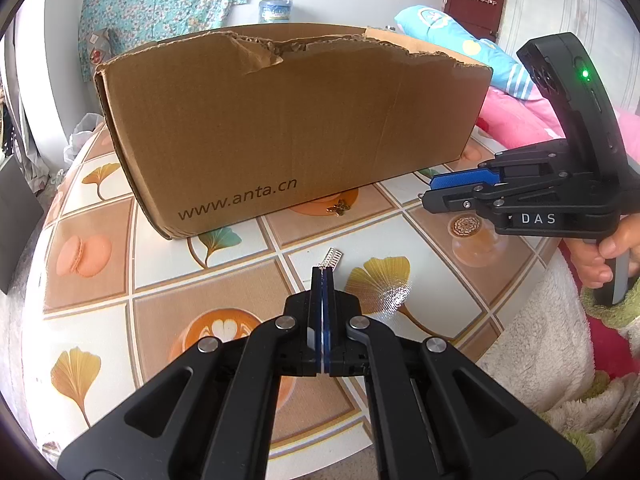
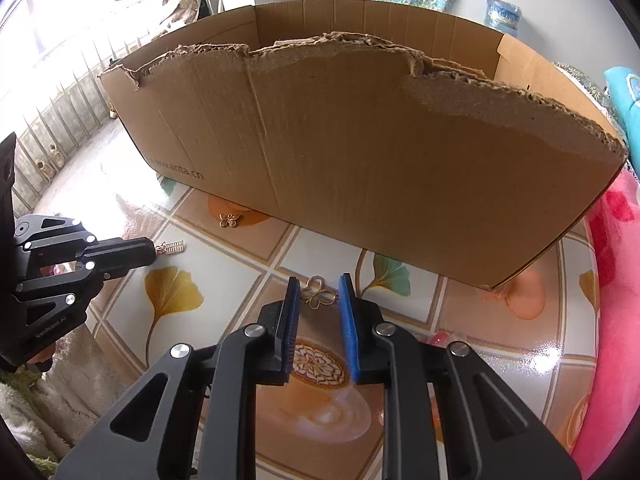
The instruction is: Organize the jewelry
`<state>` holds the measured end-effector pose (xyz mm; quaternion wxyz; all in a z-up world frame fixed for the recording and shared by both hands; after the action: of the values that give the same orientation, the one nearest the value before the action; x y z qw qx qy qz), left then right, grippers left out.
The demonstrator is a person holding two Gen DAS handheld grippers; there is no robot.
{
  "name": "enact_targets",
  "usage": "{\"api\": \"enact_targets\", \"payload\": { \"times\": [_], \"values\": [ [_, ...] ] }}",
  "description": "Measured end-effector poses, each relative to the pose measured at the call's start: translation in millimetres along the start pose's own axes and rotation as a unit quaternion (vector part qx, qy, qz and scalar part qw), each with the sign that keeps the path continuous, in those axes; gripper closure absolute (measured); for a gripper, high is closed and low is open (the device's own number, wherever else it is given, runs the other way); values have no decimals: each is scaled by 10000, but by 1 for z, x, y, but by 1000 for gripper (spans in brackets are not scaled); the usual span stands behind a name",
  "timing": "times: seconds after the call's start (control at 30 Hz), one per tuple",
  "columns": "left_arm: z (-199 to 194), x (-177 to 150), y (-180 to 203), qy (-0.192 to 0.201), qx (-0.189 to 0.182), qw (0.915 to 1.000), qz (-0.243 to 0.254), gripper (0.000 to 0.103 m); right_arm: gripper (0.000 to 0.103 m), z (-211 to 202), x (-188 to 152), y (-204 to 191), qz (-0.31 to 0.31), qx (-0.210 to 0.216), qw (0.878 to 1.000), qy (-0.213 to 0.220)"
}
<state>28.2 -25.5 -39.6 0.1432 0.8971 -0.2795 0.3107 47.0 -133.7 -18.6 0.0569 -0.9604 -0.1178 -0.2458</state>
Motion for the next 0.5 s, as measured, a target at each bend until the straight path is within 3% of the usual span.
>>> {"api": "enact_targets", "payload": {
  "times": [0.07, 0.1, 0.5],
  "values": [
    [0, 0, 0, 0, 1, 10000, 8, 103, 85, 2, 2, 13, 32, 23, 10000, 14],
    [0, 0, 0, 0, 4, 10000, 10, 103, 94, 1, 2, 14, 67, 65, 10000, 11],
    [0, 0, 0, 0, 6, 10000, 10, 103, 92, -5, 3, 17, 178, 116, 9998, 12]
  ]
}}
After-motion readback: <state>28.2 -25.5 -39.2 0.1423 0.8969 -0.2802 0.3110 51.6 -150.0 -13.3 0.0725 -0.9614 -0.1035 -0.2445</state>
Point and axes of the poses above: each gripper's, at about its wrist camera, not at the fingertips, and z roughly the way its jaws point, y to its right, x to its top, the point moved 2 cm from there along z, roughly the way its jaws point, and after that the axes turned 4 degrees about -y, right-handed, at the moved point
